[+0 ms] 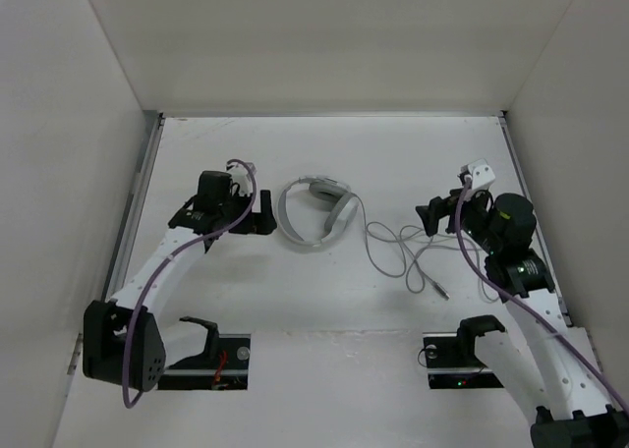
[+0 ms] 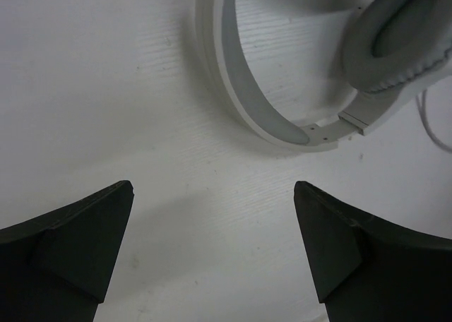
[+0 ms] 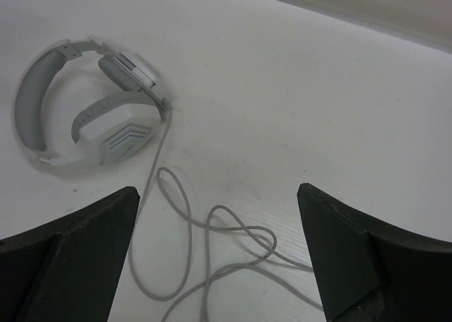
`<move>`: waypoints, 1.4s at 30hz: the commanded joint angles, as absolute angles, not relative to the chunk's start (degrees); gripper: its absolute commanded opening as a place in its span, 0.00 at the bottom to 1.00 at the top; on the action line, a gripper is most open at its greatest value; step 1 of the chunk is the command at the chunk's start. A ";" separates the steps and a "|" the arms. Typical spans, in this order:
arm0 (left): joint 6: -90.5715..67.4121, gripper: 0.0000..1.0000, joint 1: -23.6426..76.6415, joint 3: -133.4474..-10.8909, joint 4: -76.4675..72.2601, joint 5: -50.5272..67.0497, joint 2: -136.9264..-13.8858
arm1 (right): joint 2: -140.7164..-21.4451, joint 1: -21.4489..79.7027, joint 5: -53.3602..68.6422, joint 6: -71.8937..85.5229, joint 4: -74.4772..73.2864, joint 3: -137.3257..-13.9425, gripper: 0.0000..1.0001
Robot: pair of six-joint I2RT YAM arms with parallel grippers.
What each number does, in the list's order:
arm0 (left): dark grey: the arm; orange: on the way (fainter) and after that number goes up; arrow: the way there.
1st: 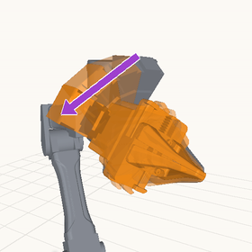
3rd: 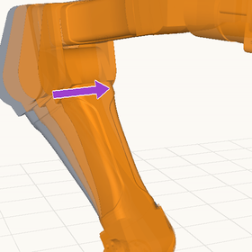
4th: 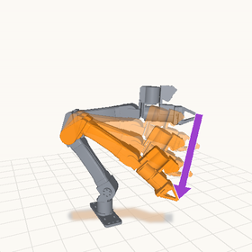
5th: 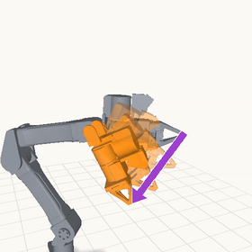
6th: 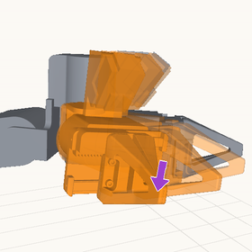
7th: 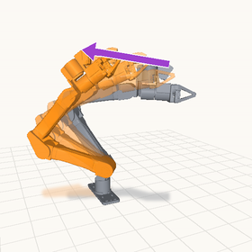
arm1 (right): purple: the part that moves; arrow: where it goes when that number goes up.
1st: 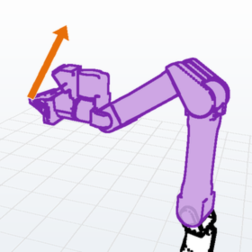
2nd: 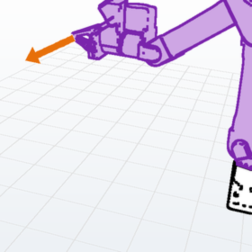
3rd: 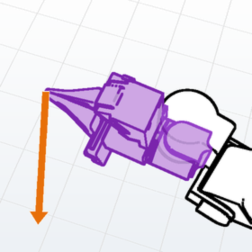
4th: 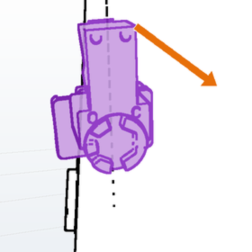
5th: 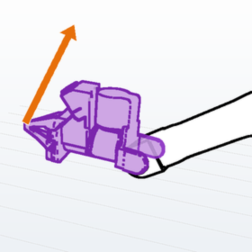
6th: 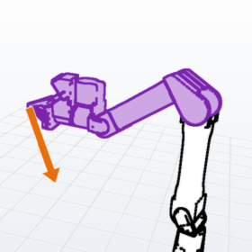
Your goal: Wrap the headphones
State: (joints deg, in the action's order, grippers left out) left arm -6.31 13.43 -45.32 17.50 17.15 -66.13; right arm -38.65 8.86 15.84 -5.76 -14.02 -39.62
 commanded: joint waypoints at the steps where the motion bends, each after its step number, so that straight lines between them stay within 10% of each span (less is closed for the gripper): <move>1: -8.70 1.00 15.94 -48.60 15.29 6.00 -68.90 | -41.56 7.96 14.06 -1.59 -12.83 -42.88 1.00; 19: -13.36 0.93 23.24 -62.84 8.79 1.32 -91.66 | -48.43 5.32 15.29 2.37 -3.96 -42.45 1.00; 28: -15.38 0.62 24.39 -58.54 8.88 -0.43 -94.48 | -51.24 2.24 15.03 3.78 -2.46 -44.47 1.00; 42: -16.61 0.44 26.94 -50.89 0.44 -5.36 -97.20 | -52.91 2.06 15.29 5.71 -1.76 -44.56 1.00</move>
